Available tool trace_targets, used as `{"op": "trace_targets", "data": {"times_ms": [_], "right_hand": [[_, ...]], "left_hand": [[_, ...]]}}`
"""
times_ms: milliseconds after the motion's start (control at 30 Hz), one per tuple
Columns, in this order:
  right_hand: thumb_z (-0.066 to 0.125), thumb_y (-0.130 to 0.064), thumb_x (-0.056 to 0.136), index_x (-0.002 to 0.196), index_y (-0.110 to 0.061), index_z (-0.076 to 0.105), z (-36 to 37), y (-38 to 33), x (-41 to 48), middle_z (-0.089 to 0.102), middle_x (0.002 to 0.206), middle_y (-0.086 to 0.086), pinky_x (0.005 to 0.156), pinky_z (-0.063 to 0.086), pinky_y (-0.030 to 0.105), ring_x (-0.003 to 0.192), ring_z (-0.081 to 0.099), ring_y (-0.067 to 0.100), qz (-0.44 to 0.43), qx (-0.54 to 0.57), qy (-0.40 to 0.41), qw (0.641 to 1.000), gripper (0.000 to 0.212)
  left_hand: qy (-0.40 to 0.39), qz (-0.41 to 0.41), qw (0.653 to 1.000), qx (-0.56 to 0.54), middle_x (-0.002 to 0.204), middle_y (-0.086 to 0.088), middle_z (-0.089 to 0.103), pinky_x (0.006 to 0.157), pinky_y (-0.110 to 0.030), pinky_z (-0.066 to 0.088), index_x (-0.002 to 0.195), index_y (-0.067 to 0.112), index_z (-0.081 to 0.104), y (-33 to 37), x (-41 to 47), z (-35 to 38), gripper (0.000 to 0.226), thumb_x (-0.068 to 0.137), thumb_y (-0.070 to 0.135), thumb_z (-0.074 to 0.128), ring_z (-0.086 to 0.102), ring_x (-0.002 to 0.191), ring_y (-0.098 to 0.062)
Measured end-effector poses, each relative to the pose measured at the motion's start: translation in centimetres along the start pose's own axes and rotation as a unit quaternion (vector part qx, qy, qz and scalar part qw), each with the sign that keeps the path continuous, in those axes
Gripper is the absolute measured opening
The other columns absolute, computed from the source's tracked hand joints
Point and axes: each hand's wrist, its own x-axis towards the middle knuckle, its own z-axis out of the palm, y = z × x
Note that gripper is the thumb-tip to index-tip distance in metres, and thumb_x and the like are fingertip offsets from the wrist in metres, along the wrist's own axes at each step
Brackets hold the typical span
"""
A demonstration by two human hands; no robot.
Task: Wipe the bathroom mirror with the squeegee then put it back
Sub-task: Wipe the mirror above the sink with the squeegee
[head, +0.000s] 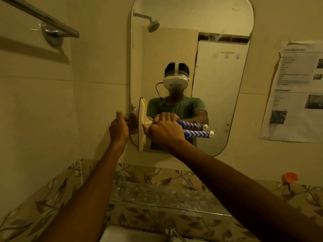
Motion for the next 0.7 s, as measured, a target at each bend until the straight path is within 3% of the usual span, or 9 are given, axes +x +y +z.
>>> {"op": "trace_targets", "data": {"times_ms": [67,167,233,300,367,467,533,600,700], "right_hand": [[0.020,-0.054,0.100,0.129,-0.012,0.049,0.1,1.2,-0.2,0.050,0.131,0.017,0.090,0.049,0.046,0.115,0.052,0.034,0.024,0.025,-0.005,0.999,0.058],[0.028,-0.049,0.102,0.131,-0.016,0.046,0.6,6.7,-2.9,0.048,0.133,0.012,0.095,0.046,0.044,0.118,0.050,0.029,0.025,0.038,0.003,0.999,0.047],[0.020,-0.054,0.100,0.127,-0.020,0.046,0.6,10.8,-5.5,0.050,0.126,0.008,0.084,0.051,0.039,0.109,0.053,0.024,0.063,0.044,0.004,0.997,0.049],[0.015,-0.054,0.100,0.115,-0.019,0.050,0.2,13.5,-7.8,0.054,0.101,0.003,0.064,0.051,0.032,0.079,0.056,0.017,0.092,0.021,-0.008,0.996,0.052],[0.017,-0.051,0.101,0.104,-0.017,0.058,-0.5,14.5,-9.4,0.050,0.078,-0.001,0.055,0.049,0.030,0.061,0.054,0.015,0.109,-0.024,-0.036,0.993,0.053],[0.013,-0.053,0.100,0.090,-0.020,0.060,-1.2,13.5,-9.0,0.049,0.071,-0.005,0.046,0.032,0.020,0.055,0.047,0.007,0.093,-0.046,-0.009,0.995,0.058],[0.007,-0.055,0.098,0.096,-0.021,0.061,-1.3,11.8,-7.3,0.054,0.081,-0.004,0.052,0.040,0.020,0.068,0.055,0.009,0.061,-0.028,0.008,0.998,0.064],[0.003,-0.059,0.094,0.110,-0.020,0.060,-1.2,9.5,-4.4,0.059,0.111,0.007,0.074,0.054,0.032,0.098,0.060,0.022,0.036,-0.007,0.015,0.999,0.071],[-0.006,-0.067,0.086,0.122,-0.011,0.055,-1.4,5.2,0.7,0.055,0.125,0.017,0.096,0.044,0.050,0.113,0.052,0.034,0.026,-0.014,0.019,0.999,0.089]], "left_hand": [[0.001,0.004,1.000,-0.011,0.091,-0.009,0.068,0.084,-0.043,0.052,0.082,0.017,0.064,0.0,0.0,0.0,0.057,0.102,0.048,0.020,0.064,0.089,-0.029],[0.008,0.021,1.000,-0.008,0.089,-0.008,0.067,0.082,-0.043,0.050,0.075,0.021,0.062,-0.3,0.2,0.0,0.055,0.102,0.046,0.022,0.062,0.089,-0.029],[0.026,0.036,0.999,0.000,0.095,-0.012,0.067,0.082,-0.043,0.050,0.082,0.016,0.064,-0.7,0.5,0.3,0.055,0.102,0.046,0.023,0.062,0.091,-0.029],[0.039,0.053,0.998,0.016,0.099,-0.013,0.067,0.079,-0.041,0.050,0.090,0.013,0.064,-0.9,0.6,0.6,0.053,0.102,0.046,0.024,0.061,0.092,-0.030],[0.040,0.081,0.995,0.051,0.092,-0.011,0.062,0.072,-0.036,0.041,0.089,0.010,0.061,-0.7,0.6,0.7,0.049,0.103,0.041,0.025,0.057,0.088,-0.026],[0.038,0.120,0.987,0.096,0.087,-0.007,0.057,0.071,-0.033,0.035,0.088,0.011,0.058,0.3,0.4,0.6,0.046,0.104,0.040,0.026,0.052,0.084,-0.022],[0.046,0.138,0.982,0.122,0.088,-0.006,0.058,0.071,-0.032,0.036,0.093,0.012,0.061,1.1,0.5,0.5,0.048,0.103,0.043,0.026,0.052,0.085,-0.021],[0.053,0.146,0.982,0.111,0.088,-0.005,0.061,0.069,-0.031,0.039,0.091,0.013,0.062,1.9,1.1,0.3,0.047,0.103,0.045,0.030,0.056,0.084,-0.021],[0.054,0.134,0.989,0.032,0.091,-0.004,0.067,0.076,-0.036,0.052,0.089,0.015,0.065,4.1,2.0,0.6,0.044,0.100,0.046,0.035,0.063,0.088,-0.022]]}}
